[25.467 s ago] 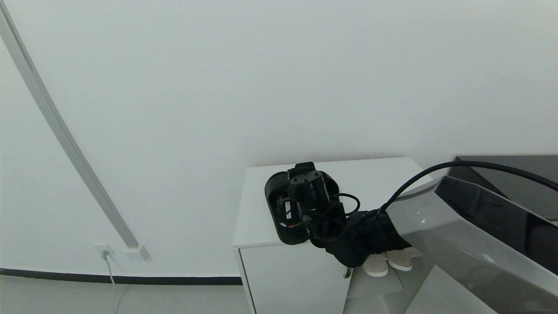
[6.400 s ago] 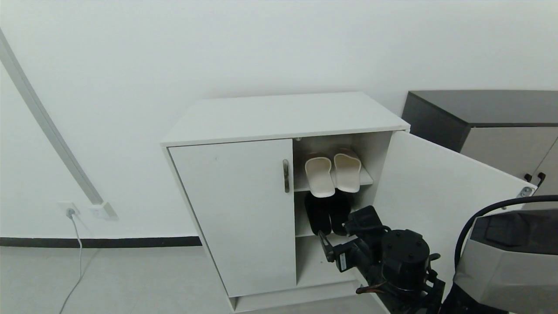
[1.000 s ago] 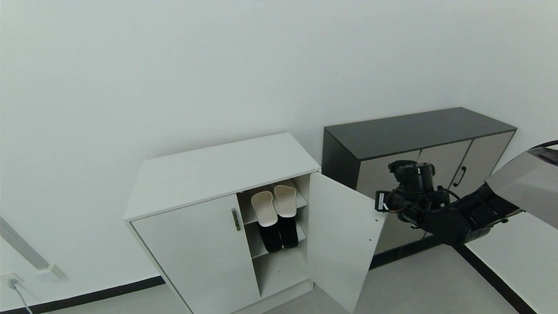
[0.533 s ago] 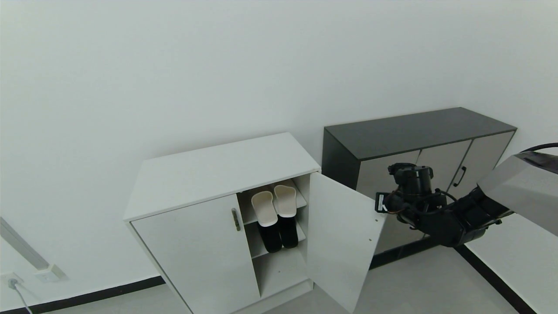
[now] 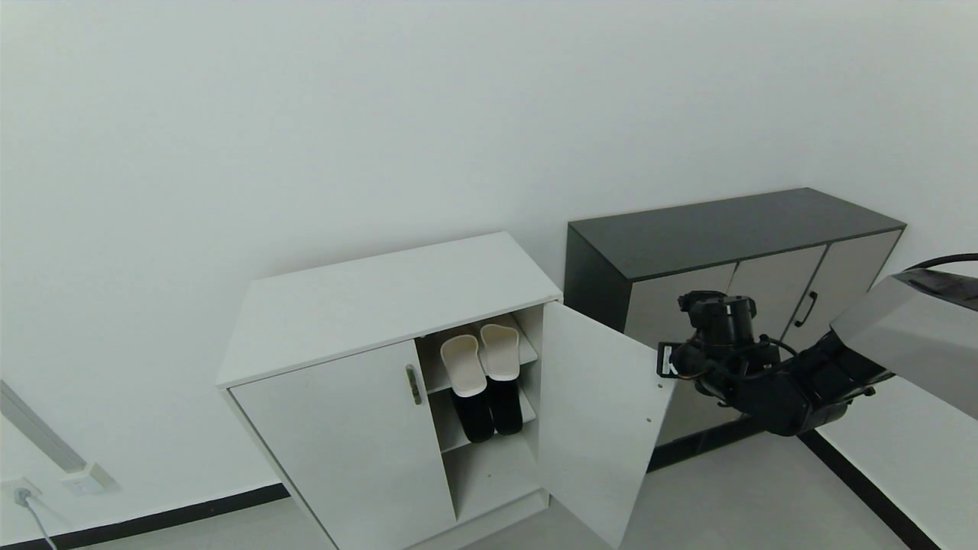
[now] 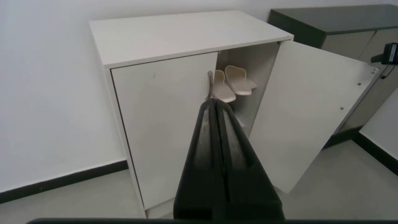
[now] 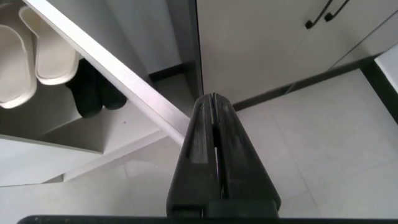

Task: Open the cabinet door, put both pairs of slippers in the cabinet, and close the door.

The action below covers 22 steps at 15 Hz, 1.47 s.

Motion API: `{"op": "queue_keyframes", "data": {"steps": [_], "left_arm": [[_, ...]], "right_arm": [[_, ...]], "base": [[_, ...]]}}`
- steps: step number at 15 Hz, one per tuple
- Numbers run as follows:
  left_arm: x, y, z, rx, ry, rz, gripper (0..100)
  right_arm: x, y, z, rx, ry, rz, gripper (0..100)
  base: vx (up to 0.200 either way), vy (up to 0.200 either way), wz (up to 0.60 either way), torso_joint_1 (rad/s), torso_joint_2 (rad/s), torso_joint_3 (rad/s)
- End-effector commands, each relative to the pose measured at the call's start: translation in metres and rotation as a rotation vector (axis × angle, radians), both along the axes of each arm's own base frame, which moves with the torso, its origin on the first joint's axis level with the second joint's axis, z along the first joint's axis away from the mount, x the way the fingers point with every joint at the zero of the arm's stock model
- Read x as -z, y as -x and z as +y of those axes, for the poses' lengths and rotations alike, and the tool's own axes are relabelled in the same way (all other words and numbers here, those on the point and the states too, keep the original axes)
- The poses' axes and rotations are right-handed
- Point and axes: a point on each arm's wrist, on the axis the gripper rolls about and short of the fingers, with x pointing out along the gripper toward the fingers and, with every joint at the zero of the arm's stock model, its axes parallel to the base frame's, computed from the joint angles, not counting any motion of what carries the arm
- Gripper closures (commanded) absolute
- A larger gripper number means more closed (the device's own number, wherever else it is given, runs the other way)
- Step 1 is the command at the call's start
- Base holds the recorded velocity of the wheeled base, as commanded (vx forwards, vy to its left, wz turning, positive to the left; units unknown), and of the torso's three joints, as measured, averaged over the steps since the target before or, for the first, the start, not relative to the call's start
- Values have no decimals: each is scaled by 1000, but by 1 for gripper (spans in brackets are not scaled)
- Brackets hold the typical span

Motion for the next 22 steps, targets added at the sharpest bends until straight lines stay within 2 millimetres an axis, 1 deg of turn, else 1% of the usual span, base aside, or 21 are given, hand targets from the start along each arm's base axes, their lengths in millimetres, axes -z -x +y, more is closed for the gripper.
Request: {"op": "queue_keyframes", "data": {"steps": [1,2,5,7,9,10,11,13,16,18,22], "left_arm": [[0,0,0,0,0,0,100],[0,0,0,0,0,0,100],[0,0,0,0,0,0,100],[0,0,0,0,0,0,100],[0,0,0,0,0,0,100],[0,0,0,0,2,0,100],[0,0,0,0,2,0,100],[0,0,0,0,2,0,100],[0,0,0,0,2,-2,100],[0,0,0,-2,2,0,100],[0,0,0,-2,2,0,100]], "right_arm": [[1,3,2,-6,3,8,100],[0,7,6,-21,5,9,100],[-11,30,28,-91,3,3,100],[-23,56,52,-173,-4,-10,100],[-38,94,80,-290,-18,-24,100],[-41,104,87,-322,-21,-25,100],[-41,110,90,-339,-20,-22,100],[-40,109,88,-335,-16,-18,100],[-23,95,82,-297,5,18,100],[-24,94,82,-301,-14,-6,100],[-15,100,78,-321,36,-1,100]], "base": [[0,0,0,0,0,0],[0,0,0,0,0,0],[0,0,0,0,0,0],[0,0,0,0,0,0],[0,0,0,0,0,0],[0,0,0,0,0,0],[0,0,0,0,0,0],[0,0,0,0,0,0],[0,0,0,0,0,0],[0,0,0,0,0,0],[0,0,0,0,0,0]]}}
